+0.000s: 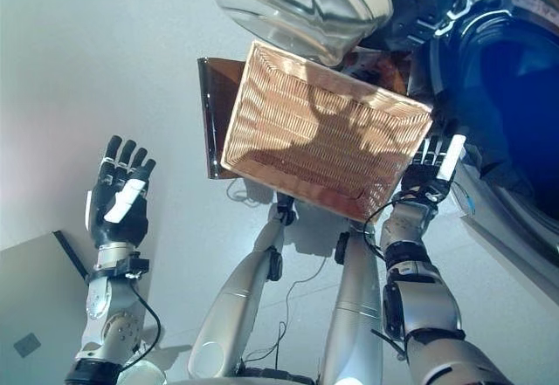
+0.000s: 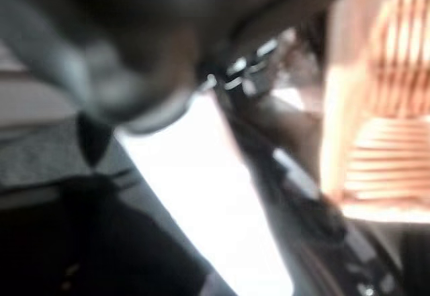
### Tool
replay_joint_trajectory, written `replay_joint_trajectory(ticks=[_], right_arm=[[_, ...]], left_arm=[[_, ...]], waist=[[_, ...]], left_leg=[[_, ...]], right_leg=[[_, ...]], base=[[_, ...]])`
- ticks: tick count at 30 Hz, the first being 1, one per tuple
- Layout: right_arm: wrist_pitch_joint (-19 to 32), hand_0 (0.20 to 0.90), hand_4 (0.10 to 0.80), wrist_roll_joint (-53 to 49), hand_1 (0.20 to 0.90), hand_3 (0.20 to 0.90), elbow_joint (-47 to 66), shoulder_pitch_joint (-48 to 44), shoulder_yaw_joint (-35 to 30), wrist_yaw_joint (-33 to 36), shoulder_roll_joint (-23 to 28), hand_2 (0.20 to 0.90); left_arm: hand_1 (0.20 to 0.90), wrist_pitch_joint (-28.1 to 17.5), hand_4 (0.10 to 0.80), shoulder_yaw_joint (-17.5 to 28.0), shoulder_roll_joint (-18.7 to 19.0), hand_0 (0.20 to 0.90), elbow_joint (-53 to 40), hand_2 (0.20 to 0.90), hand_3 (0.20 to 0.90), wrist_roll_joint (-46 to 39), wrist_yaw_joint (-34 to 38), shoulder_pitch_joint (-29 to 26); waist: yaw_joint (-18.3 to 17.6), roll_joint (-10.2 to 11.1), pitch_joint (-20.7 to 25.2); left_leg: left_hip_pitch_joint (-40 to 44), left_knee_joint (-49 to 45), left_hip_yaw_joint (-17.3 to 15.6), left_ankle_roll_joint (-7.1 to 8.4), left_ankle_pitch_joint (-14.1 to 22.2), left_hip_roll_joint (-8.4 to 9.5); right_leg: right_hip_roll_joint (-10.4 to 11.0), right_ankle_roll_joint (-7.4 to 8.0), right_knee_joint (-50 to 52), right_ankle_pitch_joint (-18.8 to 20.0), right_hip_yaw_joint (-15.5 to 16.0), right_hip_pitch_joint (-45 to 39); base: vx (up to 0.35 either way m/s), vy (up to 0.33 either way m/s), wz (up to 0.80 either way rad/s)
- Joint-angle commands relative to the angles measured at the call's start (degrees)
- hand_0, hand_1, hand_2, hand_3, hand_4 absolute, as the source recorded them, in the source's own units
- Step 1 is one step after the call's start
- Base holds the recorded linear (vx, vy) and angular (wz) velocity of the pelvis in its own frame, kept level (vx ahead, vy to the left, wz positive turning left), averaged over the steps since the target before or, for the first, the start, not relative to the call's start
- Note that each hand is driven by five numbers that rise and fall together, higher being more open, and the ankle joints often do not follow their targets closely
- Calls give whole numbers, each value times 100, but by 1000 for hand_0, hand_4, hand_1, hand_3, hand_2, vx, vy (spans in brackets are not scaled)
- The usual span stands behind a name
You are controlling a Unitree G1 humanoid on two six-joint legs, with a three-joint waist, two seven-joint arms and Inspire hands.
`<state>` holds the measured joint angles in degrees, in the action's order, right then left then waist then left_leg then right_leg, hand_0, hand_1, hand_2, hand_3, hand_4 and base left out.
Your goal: Pick up the clothes and place them into the washing machine
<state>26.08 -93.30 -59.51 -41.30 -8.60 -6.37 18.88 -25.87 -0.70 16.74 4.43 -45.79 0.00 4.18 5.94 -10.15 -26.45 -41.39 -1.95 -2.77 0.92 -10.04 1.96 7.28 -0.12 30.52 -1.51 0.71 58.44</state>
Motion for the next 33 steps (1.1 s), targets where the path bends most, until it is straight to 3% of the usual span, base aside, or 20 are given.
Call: replay_joint_trajectory(ticks=[1, 2, 5, 6, 7, 8, 9, 10, 13, 14, 28, 33], right_arm=[[136, 900, 800, 107, 900, 900, 179, 445, 34, -201, 65, 900], [136, 900, 800, 107, 900, 900, 182, 446, 32, -202, 64, 900], [223, 900, 800, 136, 900, 900, 260, 366, 7, -170, 171, 900], [224, 845, 761, 136, 845, 845, 263, 364, 5, -170, 171, 845], [271, 765, 704, 126, 765, 765, 315, 364, -26, -165, 205, 765], [362, 557, 555, 108, 557, 557, 342, 353, -122, -110, 270, 557], [417, 241, 329, 97, 241, 241, 374, 351, -152, -83, 292, 241], [421, 200, 300, 99, 200, 200, 382, 355, -153, -79, 289, 200], [518, 200, 300, 86, 200, 200, 470, 314, -184, -11, 341, 200], [536, 200, 300, 102, 200, 200, 522, 308, -170, 2, 367, 200], [829, 200, 300, 188, 200, 200, 1095, 275, -176, 57, 550, 200], [1247, 200, 300, 396, 200, 200, 1329, 261, -434, 406, 682, 200]], left_arm=[[900, -529, 800, 277, 425, 900, -231, 900, 900, -167, -14, 240], [900, -531, 800, 277, 427, 900, -235, 900, 900, -168, -14, 241], [900, -562, 800, 326, 458, 900, -216, 900, 900, -141, 28, 226], [900, -564, 800, 326, 458, 900, -222, 900, 900, -139, 31, 226], [900, -568, 800, 341, 462, 900, -237, 900, 900, -129, 40, 242], [900, -580, 800, 378, 472, 900, -219, 900, 900, -96, 76, 264], [900, -586, 800, 391, 472, 900, -207, 900, 900, -89, 96, 278], [900, -588, 800, 390, 473, 900, -210, 900, 900, -88, 97, 280], [900, -588, 800, 426, 482, 900, -155, 900, 900, -60, 142, 266], [900, -597, 800, 438, 488, 900, -141, 900, 900, -44, 160, 256], [900, -631, 800, 490, 504, 900, -126, 900, 900, 4, 191, 248], [900, -655, 800, 562, 532, 900, -104, 900, 900, 124, 331, 257]], waist=[[9, -143, 506], [12, -150, 470], [16, -135, 529], [18, -142, 492], [14, -143, 496], [-4, -120, 549], [-8, -114, 558], [-4, -120, 522], [-13, -91, 576], [-7, -89, 540], [-37, -36, 687], [-72, -41, 749]], left_leg=[[-179, 306, 115, 190, 30, 46], [-244, 281, 89, 173, -59, 32], [-190, 314, 122, 190, 29, 43], [-255, 290, 95, 174, -61, 30], [-253, 297, 100, 173, -60, 28], [-193, 333, 127, 196, 26, 33], [-193, 345, 126, 199, 23, 31], [-255, 323, 98, 183, -67, 17], [-194, 386, 123, 202, 13, 16], [-262, 376, 101, 185, -83, -6], [-107, 513, 83, 203, -87, -54], [-44, 539, 92, 200, -67, -54]], right_leg=[[-13, 239, -663, -63, 67, -155], [-16, 200, -662, 65, 106, -98], [-7, 242, -670, -70, 54, -145], [-10, 204, -664, 56, 92, -84], [-16, 199, -657, 51, 83, -77], [-20, 232, -660, -90, 42, -133], [-30, 224, -668, -97, 34, -137], [-34, 187, -663, 28, 72, -78], [-55, 213, -690, -107, 36, -141], [-66, 177, -699, 29, 77, -77], [-90, 187, -704, 1, 74, -130], [-102, 191, -724, -11, 68, -167]], base=[[0, 0, 0], [25, 30, -1], [7, 9, 0], [-80, 18, -3], [0, 0, 0], [119, -5, 1], [0, 0, 0], [-76, 1, -3], [11, -13, -1], [0, 0, 0], [5, -2, -1], [0, 0, 0]])
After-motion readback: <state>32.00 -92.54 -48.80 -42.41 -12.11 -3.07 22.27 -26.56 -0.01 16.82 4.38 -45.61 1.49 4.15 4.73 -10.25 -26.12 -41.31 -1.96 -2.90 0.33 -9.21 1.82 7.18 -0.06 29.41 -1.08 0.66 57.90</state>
